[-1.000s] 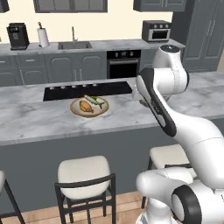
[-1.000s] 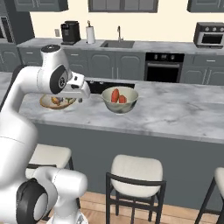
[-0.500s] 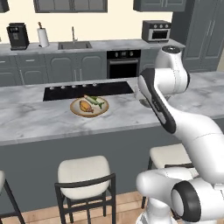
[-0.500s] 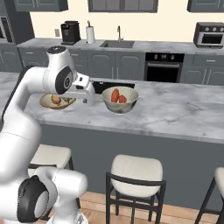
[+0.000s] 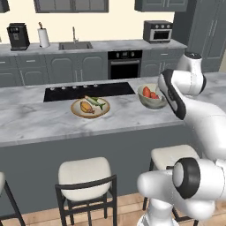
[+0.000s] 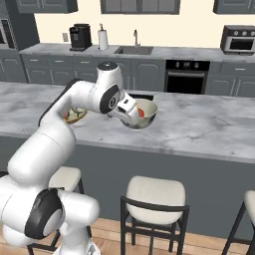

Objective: Place the bowl with the sweet potatos on the top shelf of the fridge. Place the bowl with the fish and chicken drumstick on the second highest shelf of the fridge.

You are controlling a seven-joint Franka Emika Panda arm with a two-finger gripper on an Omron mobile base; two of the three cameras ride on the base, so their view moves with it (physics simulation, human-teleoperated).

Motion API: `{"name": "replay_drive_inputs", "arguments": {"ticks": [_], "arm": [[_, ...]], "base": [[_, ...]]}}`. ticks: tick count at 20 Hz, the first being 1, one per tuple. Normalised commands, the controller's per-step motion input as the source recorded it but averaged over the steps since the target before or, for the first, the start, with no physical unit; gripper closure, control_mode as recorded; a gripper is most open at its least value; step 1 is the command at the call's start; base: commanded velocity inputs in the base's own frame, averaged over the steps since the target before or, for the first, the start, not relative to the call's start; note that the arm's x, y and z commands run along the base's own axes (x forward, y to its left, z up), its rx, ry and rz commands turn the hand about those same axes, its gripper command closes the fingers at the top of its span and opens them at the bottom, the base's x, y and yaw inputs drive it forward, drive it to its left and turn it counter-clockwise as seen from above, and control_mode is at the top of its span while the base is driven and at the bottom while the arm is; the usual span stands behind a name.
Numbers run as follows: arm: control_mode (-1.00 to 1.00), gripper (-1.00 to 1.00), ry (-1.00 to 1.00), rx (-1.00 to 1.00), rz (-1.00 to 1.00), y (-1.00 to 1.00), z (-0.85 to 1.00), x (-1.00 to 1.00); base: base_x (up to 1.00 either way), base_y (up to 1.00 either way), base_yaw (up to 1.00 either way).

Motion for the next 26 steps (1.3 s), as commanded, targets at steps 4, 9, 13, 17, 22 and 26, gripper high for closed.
{"name": "replay_drive_inputs", "arguments": {"ticks": [4, 9, 13, 17, 22, 26], "arm": [[-1.00, -1.00, 0.02, 0.21, -0.19, -0.72, 0.01, 0.46], [-1.00, -1.00, 0.01, 0.02, -0.05, -0.26, -0.29, 0.62], [-1.00, -1.00, 0.01, 0.00, -0.12, 0.00, -0.17, 0.70], [-1.00, -1.00, 0.04, 0.01, -0.11, 0.00, -0.42, 0.44], [-1.00, -1.00, 0.02, 0.01, -0.10, 0.00, -0.36, 0.34], [-1.00, -1.00, 0.00, 0.00, -0.11, -0.01, -0.06, 0.42]], "base": [[0.00, 0.00, 0.00], [0.00, 0.00, 0.00], [0.00, 0.00, 0.00], [0.00, 0.00, 0.00], [0.00, 0.00, 0.00], [0.00, 0.00, 0.00]]}}
